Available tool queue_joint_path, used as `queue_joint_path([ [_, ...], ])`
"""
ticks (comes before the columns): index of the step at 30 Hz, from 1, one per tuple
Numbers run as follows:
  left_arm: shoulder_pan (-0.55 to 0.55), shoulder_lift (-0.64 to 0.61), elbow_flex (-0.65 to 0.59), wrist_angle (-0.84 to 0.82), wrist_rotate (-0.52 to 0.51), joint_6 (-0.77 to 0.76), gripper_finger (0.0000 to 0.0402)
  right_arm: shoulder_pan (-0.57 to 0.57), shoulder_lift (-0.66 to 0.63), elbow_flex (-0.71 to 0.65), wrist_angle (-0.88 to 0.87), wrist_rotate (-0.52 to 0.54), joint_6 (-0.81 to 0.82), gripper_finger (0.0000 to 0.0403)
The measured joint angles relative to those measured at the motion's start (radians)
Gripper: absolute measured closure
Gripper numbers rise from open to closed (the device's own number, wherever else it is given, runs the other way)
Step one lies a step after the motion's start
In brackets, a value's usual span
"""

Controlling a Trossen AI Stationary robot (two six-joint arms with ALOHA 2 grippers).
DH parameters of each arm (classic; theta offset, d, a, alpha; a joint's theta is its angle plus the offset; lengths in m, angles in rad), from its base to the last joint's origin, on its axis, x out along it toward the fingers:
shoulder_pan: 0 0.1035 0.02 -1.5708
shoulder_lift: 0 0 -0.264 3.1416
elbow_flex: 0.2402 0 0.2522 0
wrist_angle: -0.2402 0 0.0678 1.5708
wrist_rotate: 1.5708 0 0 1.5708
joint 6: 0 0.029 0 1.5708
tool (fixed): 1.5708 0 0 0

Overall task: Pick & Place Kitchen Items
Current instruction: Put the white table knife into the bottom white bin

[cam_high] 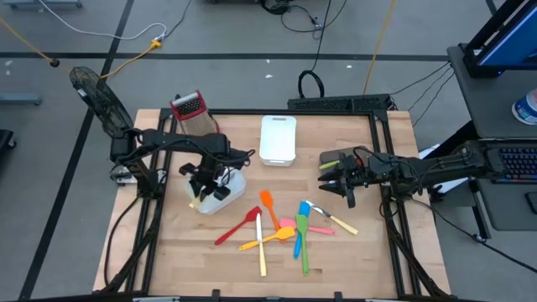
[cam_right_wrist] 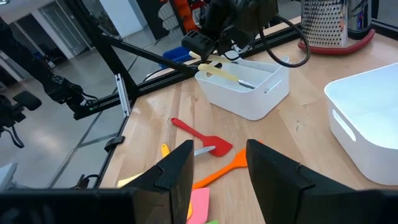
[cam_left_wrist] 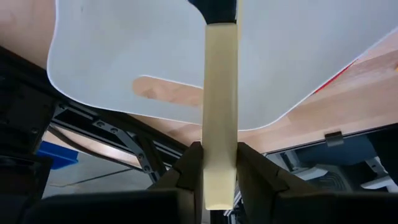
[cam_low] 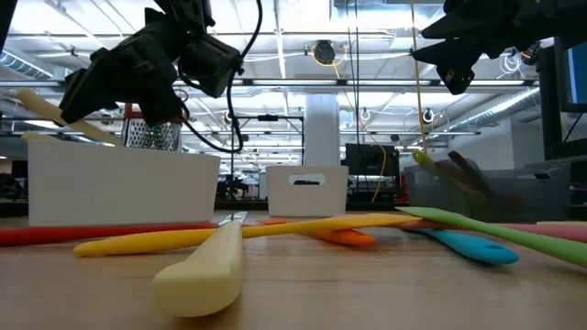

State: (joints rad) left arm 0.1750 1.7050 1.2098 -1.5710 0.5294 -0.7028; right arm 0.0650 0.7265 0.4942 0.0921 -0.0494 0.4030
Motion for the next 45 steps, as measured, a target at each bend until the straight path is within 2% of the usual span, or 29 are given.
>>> queue_joint_path([
  [11,-0.005,0.000,-0.043,-0.001,-0.005,0.003,0.0277,0.000,0.000,0.000,0.000,0.000,0.000,0.0261],
  [20,-0.005,0.000,-0.043,0.000,-0.028,0.026,0.0207,0.000,0.000,0.000,0.000,0.000,0.000,0.0261],
  [27,-0.001,-0.039,-0.010,-0.004,-0.024,-0.017,0.0180,0.000,0.000,0.000,0.000,0.000,0.000,0.0261],
  [36,-0.052,-0.209,0.076,0.002,-0.042,-0.256,0.0176,0.000,0.000,0.000,-0.007,0.000,0.000,0.0261],
  [41,-0.167,-0.270,0.154,0.038,-0.095,-0.459,0.0176,0.000,0.000,0.000,-0.007,0.000,0.000,0.0261],
  [45,-0.276,-0.279,0.198,0.169,-0.130,-0.597,0.0176,0.000,0.000,0.000,-0.007,0.000,-0.003,0.0261],
])
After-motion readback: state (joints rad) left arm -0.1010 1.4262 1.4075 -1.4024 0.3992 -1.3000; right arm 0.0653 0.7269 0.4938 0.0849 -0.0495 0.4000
